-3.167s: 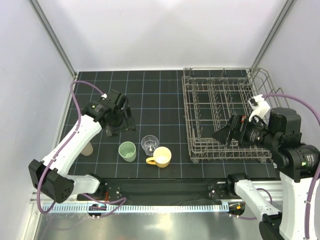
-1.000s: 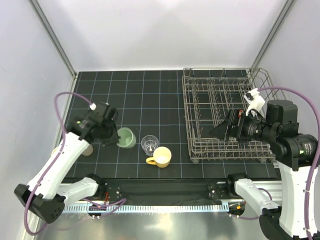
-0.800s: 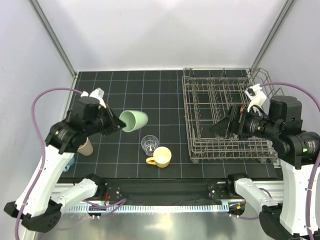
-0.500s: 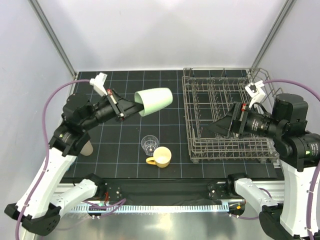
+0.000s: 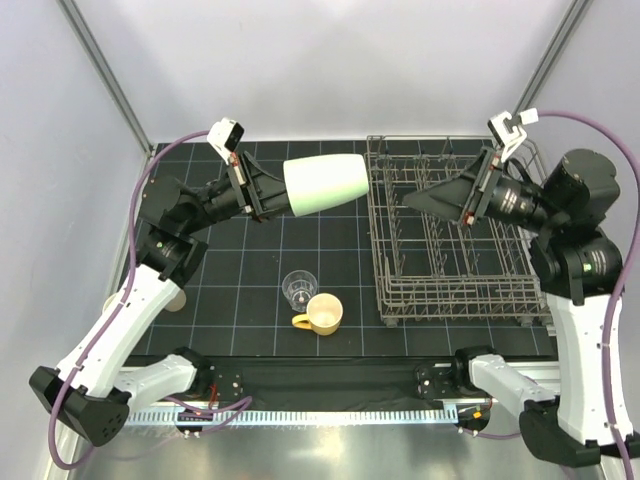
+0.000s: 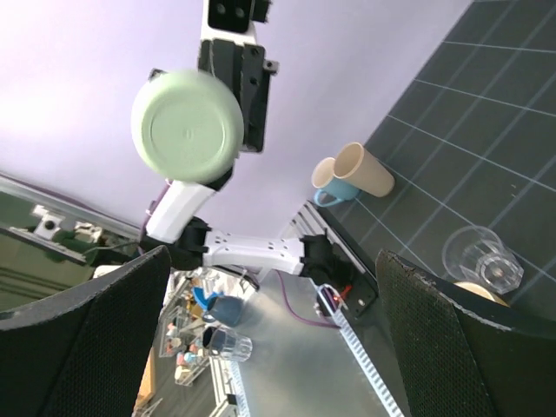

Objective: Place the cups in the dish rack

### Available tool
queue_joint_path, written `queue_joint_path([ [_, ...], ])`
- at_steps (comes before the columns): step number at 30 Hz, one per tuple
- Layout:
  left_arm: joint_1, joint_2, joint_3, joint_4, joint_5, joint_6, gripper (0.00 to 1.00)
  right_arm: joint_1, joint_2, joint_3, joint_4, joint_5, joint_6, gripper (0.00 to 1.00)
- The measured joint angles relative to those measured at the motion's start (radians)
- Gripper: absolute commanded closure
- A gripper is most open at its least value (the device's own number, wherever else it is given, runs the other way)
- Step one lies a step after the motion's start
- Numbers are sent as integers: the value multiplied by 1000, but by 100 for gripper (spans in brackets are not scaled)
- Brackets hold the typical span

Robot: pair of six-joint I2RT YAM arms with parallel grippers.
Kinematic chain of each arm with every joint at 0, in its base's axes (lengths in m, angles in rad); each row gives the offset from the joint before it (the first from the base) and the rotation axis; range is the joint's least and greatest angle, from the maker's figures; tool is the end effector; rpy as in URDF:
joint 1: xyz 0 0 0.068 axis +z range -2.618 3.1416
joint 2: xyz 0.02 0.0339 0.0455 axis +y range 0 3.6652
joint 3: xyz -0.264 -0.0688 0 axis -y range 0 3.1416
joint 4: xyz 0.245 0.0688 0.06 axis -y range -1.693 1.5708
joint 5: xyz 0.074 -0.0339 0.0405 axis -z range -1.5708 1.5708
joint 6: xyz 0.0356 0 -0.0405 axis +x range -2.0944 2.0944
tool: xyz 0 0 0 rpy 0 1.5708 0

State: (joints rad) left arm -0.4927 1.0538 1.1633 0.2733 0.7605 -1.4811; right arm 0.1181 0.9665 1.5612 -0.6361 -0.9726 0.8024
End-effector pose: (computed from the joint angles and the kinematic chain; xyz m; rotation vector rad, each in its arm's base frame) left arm 0.1814 -0.1252 0.4667 0.0660 1.6421 -2.0589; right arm 0.1289 0.0449 0.5138 -0.2298 1.7961 1.4531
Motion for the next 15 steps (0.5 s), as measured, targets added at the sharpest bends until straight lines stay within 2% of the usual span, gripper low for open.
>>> queue_joint_path([
  [9,-10,5,0,51,45,-37,100,174,185,128,108,22,63,0],
  [15,-13,4,0,51,52,-38,100,263,251,200,132,39,88,5],
])
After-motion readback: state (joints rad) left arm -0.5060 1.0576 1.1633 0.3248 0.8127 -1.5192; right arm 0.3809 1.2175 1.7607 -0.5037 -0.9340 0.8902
